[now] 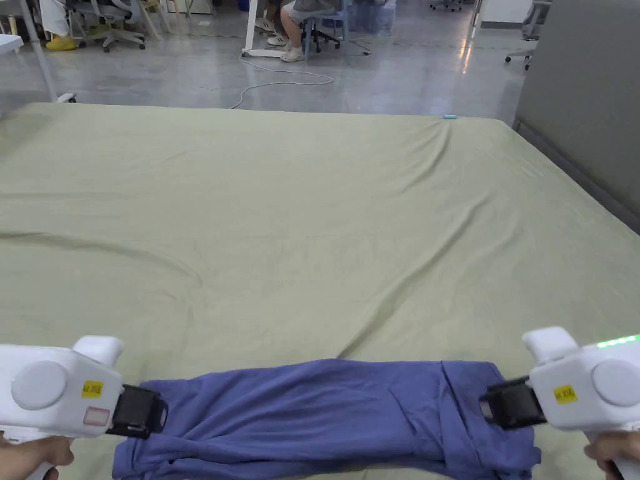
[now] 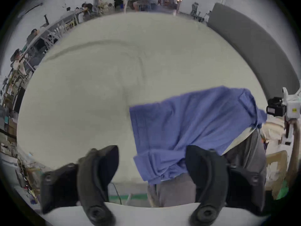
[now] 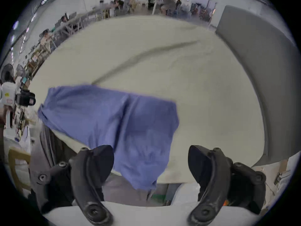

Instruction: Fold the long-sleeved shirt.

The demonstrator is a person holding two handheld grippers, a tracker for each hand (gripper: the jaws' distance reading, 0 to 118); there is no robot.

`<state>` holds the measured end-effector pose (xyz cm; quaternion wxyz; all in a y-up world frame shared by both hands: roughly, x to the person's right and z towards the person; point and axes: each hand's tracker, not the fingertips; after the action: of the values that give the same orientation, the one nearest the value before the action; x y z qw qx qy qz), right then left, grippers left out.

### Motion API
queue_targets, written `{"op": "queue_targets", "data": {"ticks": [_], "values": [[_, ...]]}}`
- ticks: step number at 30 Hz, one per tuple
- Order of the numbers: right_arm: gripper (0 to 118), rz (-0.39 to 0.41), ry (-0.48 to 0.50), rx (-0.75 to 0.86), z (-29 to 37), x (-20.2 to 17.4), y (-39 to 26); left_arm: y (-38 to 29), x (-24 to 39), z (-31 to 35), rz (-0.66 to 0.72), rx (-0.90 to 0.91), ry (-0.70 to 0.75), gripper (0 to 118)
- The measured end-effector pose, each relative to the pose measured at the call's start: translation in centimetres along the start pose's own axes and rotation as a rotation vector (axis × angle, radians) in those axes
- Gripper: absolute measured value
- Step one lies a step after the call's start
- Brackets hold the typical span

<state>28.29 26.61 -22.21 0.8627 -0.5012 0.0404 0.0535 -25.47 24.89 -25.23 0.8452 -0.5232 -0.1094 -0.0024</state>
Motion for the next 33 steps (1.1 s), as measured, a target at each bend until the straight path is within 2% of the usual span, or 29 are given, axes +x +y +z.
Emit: {"op": "queue_targets", "data": {"ticks": [2, 5, 6, 7, 8, 9, 10, 11, 14, 15, 16, 17, 18, 19, 23, 25, 26, 29, 33], "values": [[95, -0.035, -0.019, 0.068, 1.2, -0.8, 1.9, 1.1, 0.2, 0.7, -0.009, 0.045, -0.004, 88], [91, -0.066, -0.032, 0.103, 0.9, -2.1, 4.0, 2.5, 1.0, 0.3, 0.016, 0.085, 0.074, 86], [67, -0.065, -0.04, 0.108, 0.6, -2.7, 4.6, 2.6, 1.3, 0.1, 0.013, 0.115, 0.099, 71], [27, -0.057, -0.046, 0.109, 0.0, -3.3, 5.0, 2.6, 1.6, -0.2, -0.004, 0.141, 0.101, 33], [0, -0.041, -0.065, 0.1, -0.7, -3.8, 5.3, 2.6, 1.9, -0.5, -0.003, 0.147, 0.112, 0], [0, -0.043, -0.069, 0.095, -1.2, -4.2, 5.5, 2.5, 2.2, -0.9, 0.019, 0.171, 0.145, 0], [0, -0.005, -0.086, 0.086, -1.5, -4.8, 5.6, 2.4, 2.3, -1.1, 0.011, 0.16, 0.123, 0], [0, 0.001, -0.084, 0.081, -1.8, -5.2, 5.8, 2.4, 2.2, -1.2, 0.01, 0.154, 0.104, 0], [0, -0.011, -0.055, 0.089, -1.4, -6.0, 5.7, 2.0, 0.3, -0.7, 0.149, 0.156, -0.052, 0], [0, -0.013, -0.034, 0.098, -1.1, -6.2, 5.7, 1.7, -1.2, -0.8, 0.211, 0.153, -0.165, 10], [0, -0.011, -0.018, 0.105, -0.7, -6.4, 5.7, 1.5, -2.8, -0.9, 0.267, 0.133, -0.263, 34], [0, -0.008, -0.015, 0.107, -0.5, -6.6, 5.7, 1.1, -4.1, -1.3, 0.322, 0.11, -0.33, 66], [0, -0.001, -0.009, 0.111, 0.0, -7.1, 5.7, 0.3, -5.4, -2.1, 0.377, 0.071, -0.357, 93], [0, 0.008, -0.003, 0.117, 0.2, -7.4, 5.6, -0.2, -6.4, -2.8, 0.416, 0.043, -0.382, 96], [0, 0.013, 0.015, 0.145, 1.0, -8.6, 5.4, -3.4, -9.6, -5.7, 0.519, -0.014, -0.479, 96], [0, 0.009, 0.036, 0.159, 1.6, -9.0, 5.3, -5.1, -10.6, -7.6, 0.554, -0.023, -0.635, 95], [0, 0.008, 0.044, 0.163, 1.7, -9.3, 5.3, -5.6, -10.6, -8.3, 0.573, -0.052, -0.668, 95], [0, 0.032, 0.053, 0.168, 2.6, -10.0, 5.2, -5.8, -9.7, -9.2, 0.594, 0.02, -0.773, 95], [0, 0.039, 0.05, 0.185, 3.2, -10.8, 5.1, -5.5, -8.0, -11.5, 0.709, 0.014, -0.908, 95]]}}
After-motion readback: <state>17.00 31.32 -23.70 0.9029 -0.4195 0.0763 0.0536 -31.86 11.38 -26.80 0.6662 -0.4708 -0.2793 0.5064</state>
